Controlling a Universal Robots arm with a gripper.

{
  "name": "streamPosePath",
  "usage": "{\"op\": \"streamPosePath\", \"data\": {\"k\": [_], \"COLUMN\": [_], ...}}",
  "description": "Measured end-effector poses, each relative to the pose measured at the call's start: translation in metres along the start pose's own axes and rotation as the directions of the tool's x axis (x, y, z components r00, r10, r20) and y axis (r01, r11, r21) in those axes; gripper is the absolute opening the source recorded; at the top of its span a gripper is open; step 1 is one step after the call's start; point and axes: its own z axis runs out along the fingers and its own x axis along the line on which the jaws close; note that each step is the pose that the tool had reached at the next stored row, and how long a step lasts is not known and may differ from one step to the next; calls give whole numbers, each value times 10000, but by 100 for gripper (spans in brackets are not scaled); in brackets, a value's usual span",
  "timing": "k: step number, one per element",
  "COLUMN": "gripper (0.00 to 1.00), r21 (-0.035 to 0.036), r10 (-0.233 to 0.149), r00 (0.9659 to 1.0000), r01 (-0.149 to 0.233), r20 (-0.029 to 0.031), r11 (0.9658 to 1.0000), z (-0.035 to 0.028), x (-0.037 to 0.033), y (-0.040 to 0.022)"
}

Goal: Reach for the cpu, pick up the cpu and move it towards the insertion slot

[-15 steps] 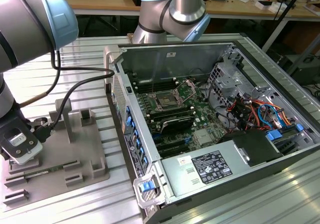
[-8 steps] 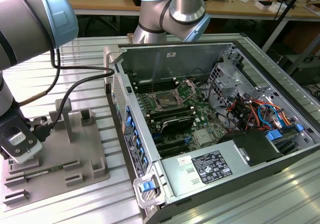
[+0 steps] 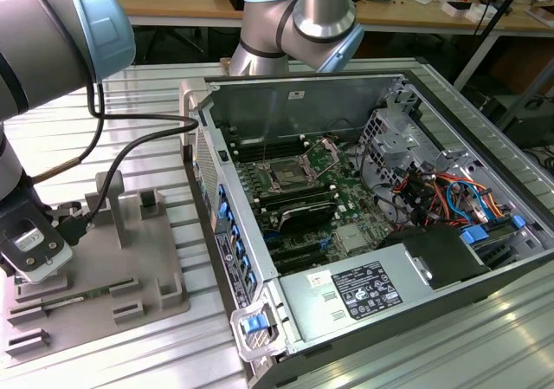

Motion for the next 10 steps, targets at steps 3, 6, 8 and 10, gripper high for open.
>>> {"op": "streamPosePath", "data": {"k": [3, 6, 8, 10], "gripper": [55, 55, 55, 55], "r21": [0, -1, 0, 0], "r10": [0, 0, 0, 0], "r00": [10000, 10000, 10000, 10000], "r01": [0, 0, 0, 0], "r20": [-1, 1, 0, -1], "r11": [10000, 10000, 10000, 10000], "z": [-9, -15, -19, -23], "x": [0, 0, 0, 0], "y": [1, 1, 1, 1]}}
